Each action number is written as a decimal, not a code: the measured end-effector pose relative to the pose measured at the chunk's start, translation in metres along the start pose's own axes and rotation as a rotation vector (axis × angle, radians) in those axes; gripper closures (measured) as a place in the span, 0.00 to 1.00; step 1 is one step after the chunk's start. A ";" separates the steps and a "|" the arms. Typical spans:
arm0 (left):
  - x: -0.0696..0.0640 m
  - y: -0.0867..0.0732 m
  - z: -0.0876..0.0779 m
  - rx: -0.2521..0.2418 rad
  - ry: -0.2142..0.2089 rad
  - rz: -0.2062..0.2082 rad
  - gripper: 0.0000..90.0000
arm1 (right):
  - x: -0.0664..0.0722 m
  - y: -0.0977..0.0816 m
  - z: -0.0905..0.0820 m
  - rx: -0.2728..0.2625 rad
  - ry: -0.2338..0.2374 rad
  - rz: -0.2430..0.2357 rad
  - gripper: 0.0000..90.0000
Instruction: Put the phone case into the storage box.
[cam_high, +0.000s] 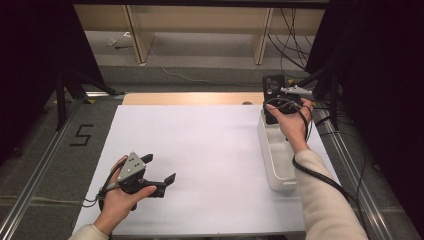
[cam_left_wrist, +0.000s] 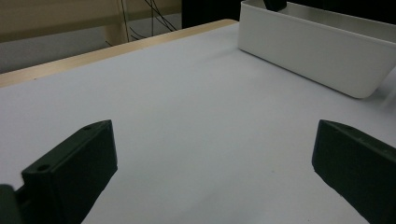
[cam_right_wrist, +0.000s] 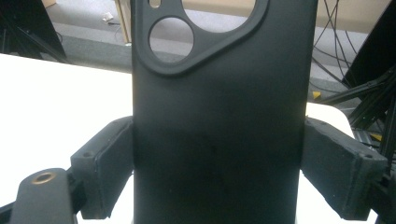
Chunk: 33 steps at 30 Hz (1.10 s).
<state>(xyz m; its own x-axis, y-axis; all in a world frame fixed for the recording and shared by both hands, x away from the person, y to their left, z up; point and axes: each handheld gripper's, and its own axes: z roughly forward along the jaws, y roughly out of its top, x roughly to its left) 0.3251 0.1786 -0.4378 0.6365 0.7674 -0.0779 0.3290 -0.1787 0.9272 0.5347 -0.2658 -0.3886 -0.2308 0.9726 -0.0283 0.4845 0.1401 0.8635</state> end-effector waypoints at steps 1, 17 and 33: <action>0.000 0.000 0.000 0.000 0.000 0.000 0.00 | 0.000 0.000 0.000 0.001 -0.003 0.000 0.18; 0.000 0.000 0.000 -0.001 0.000 -0.001 0.00 | 0.000 -0.004 0.006 0.014 -0.005 0.000 0.18; 0.000 0.000 0.000 0.000 -0.001 -0.001 0.00 | 0.000 -0.008 0.009 0.022 -0.010 -0.006 0.18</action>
<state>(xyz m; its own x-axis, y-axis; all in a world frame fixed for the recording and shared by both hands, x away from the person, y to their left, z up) 0.3251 0.1788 -0.4378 0.6366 0.7671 -0.0792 0.3297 -0.1779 0.9272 0.5387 -0.2654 -0.3998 -0.2255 0.9735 -0.0389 0.5016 0.1503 0.8519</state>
